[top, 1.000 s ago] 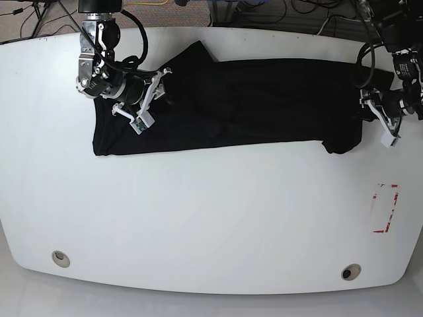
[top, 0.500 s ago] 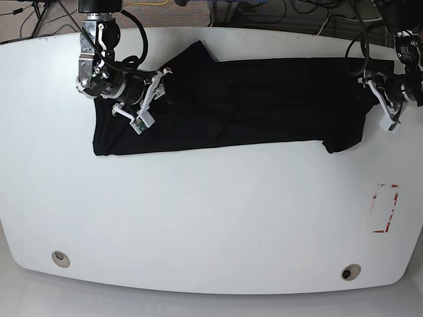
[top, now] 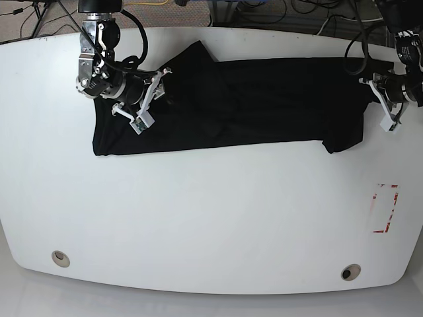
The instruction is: Layout the t-shirt on the table in an organized manner, then fold the t-shirt properly
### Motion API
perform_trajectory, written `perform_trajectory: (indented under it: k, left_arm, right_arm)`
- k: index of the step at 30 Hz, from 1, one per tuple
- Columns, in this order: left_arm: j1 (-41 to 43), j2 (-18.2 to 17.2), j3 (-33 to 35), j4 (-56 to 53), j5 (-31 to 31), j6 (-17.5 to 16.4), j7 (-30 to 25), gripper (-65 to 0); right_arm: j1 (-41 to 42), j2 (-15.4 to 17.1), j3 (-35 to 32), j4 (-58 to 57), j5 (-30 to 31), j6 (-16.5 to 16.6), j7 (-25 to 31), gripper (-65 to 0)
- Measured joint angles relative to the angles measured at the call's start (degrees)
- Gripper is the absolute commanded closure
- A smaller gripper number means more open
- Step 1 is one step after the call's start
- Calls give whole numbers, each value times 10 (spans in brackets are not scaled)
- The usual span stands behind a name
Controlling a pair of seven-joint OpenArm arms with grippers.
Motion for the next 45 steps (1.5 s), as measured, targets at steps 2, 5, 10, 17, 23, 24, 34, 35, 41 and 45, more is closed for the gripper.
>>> perform_trajectory:
  k: [2, 5, 10, 17, 23, 24, 34, 35, 41, 45]
  left_arm:
    - [0, 1, -2, 0, 0, 0, 0, -50]
    - [-2, 10, -5, 5, 0, 0, 0, -50]
    - [0, 22, -9, 59, 2, 0, 6, -50]
    - [20, 32, 6, 168, -2, 1, 8, -51]
    - [22, 67, 36, 249, -7, 0, 28, -54]
    - [21, 73, 38, 261, -12, 0, 29, -54]
    - [3, 70, -3, 258, -6, 0, 38, -276]
    - [2, 66, -15, 254, -8, 0, 36, -297]
    - [-6, 46, -97, 174, 3, 0, 33, -376]
    - [-13, 37, -113, 116, 11, 2, 45, -376]
  right_arm:
    - [0, 0, 0, 0, 0, 0, 0, -298]
    - [0, 0, 0, 0, 0, 0, 0, -298]
    - [0, 0, 0, 0, 0, 0, 0, -298]
    - [0, -1, 0, 0, 0, 0, 0, -298]
    - [0, -2, 0, 0, 0, 0, 0, -298]
    - [0, -2, 0, 0, 0, 0, 0, -298]
    - [0, -11, 0, 0, 0, -2, 0, -298]
    - [0, -12, 0, 0, 0, -2, 0, -298]
    - [0, -12, 1, 0, 0, -2, 0, -298]
    - [0, -13, 0, 0, 0, -2, 0, -298]
